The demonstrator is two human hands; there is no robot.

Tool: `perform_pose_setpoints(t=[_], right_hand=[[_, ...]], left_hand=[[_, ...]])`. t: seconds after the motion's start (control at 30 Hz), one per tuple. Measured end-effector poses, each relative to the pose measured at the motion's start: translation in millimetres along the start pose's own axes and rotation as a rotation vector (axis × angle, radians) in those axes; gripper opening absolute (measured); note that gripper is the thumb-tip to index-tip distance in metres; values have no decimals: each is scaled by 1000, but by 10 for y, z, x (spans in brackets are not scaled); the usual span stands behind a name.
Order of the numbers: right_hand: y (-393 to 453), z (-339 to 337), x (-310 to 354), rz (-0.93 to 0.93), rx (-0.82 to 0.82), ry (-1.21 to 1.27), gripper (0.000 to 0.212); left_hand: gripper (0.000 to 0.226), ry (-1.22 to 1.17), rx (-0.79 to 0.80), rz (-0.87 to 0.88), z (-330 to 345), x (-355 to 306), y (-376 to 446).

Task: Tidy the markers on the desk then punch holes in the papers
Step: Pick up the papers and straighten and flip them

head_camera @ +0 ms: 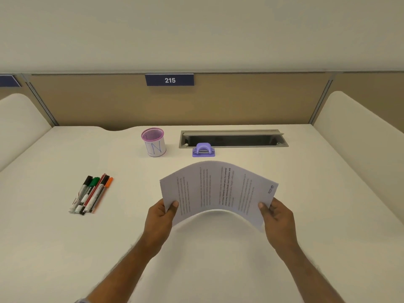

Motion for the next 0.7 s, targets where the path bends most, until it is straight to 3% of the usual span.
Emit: perform_pose_setpoints(t=[0.17, 0.33, 0.53, 0.7], right_hand=[[34, 11, -49, 20, 14, -18, 23], [78, -27, 16, 10, -14, -27, 23], [117, 21, -103, 37, 71, -134, 18], [161, 7, -73, 130, 86, -7, 24]], left_hand=[[22, 38, 52, -44, 79, 41, 34], [19, 54, -13, -23, 7, -62, 155], [22, 375, 76, 52, 65, -125, 230], [24, 384, 51, 59, 7, -364, 420]])
Point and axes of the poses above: each hand's wrist, its own y-axis towards the middle knuckle, its own z-axis out of the palm, x = y × z, the point moved 8 cm from there along y, towards the middle knuckle, and after that the axes turned 2 degrees about x, right-handed, at the moved point
